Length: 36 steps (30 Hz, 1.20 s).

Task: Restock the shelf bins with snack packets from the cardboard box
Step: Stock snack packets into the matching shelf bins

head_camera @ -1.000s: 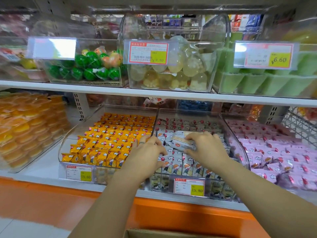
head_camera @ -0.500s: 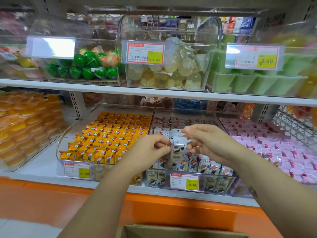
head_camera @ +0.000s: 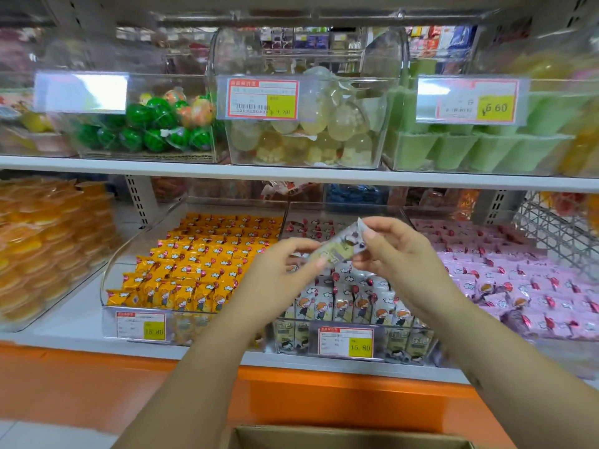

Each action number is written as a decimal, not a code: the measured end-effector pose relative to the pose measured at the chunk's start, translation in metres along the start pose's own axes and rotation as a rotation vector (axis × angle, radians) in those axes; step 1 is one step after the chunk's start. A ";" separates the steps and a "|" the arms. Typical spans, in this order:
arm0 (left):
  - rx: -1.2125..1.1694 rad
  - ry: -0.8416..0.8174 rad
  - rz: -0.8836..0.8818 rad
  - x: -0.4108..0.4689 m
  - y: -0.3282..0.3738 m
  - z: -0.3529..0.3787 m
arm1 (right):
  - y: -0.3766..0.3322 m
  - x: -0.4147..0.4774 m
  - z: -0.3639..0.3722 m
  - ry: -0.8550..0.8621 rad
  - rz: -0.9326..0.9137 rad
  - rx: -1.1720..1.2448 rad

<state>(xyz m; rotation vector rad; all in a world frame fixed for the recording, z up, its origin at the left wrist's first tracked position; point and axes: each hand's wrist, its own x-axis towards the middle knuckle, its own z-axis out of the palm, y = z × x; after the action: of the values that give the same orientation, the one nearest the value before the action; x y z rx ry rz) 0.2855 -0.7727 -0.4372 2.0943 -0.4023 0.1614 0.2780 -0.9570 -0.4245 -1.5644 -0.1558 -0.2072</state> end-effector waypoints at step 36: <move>0.381 -0.137 0.017 0.000 0.001 0.005 | 0.048 0.032 0.014 -0.400 -0.133 -1.213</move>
<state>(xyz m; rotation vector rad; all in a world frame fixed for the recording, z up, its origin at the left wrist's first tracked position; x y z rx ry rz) 0.2849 -0.7775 -0.4391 2.4869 -0.5025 0.1107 0.3210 -0.9439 -0.4642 -2.8016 -0.5117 -0.0764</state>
